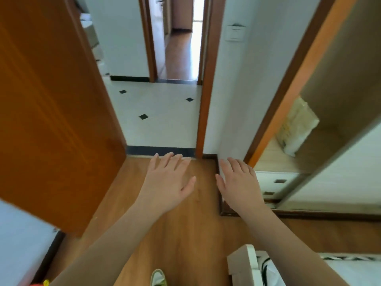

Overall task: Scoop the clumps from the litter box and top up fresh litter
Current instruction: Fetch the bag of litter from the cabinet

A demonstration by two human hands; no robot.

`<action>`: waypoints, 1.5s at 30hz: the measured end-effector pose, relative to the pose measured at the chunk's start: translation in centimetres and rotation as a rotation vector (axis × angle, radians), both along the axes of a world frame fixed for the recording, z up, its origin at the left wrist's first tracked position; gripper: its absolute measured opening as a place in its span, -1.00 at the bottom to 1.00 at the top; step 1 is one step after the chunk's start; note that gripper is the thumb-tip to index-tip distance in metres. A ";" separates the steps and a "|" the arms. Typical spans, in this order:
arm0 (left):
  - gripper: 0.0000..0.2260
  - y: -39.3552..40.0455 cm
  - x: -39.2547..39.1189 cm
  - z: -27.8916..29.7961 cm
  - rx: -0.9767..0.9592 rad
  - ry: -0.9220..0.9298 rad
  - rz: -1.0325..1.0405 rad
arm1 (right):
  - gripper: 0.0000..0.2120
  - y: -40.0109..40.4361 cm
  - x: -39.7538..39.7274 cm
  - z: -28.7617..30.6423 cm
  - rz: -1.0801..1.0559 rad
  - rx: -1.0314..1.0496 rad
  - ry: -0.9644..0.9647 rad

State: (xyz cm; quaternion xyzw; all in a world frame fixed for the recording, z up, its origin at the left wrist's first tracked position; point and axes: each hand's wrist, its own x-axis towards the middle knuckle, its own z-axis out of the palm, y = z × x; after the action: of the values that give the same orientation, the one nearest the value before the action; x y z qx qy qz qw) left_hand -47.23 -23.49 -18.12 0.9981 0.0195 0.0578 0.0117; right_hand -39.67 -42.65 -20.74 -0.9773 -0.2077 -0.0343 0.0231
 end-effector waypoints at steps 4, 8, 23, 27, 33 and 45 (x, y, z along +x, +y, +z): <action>-0.38 -3.7 5.2 0.2 0.019 0.005 -0.163 | -0.51 -3.8 1.8 0.3 -0.129 0.008 -0.067; -0.44 -6.8 11.0 0.1 0.016 -0.001 -0.355 | -0.51 -6.4 4.3 0.2 -0.244 -0.021 -0.093; -0.44 -11.9 28.9 0.5 0.052 -0.085 -0.853 | -0.49 -10.1 13.7 1.7 -0.618 -0.044 -0.061; -0.43 -13.2 30.9 -0.1 0.056 -0.084 -0.909 | -0.52 -10.7 14.0 1.8 -0.657 -0.049 -0.085; -0.41 -14.8 32.8 -0.8 0.032 -0.102 -0.953 | -0.54 -11.7 16.3 2.0 -0.684 -0.038 -0.128; -0.51 -20.9 36.8 -0.3 -0.032 -0.166 -0.919 | -0.54 -16.6 21.8 1.8 -0.643 -0.011 -0.178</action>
State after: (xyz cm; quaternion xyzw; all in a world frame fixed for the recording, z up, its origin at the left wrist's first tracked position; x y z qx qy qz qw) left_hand -10.41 -44.37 -18.41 0.8949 -0.4249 0.1258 0.0530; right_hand -17.85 -59.27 -18.94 -0.9861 0.1097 -0.1239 -0.0126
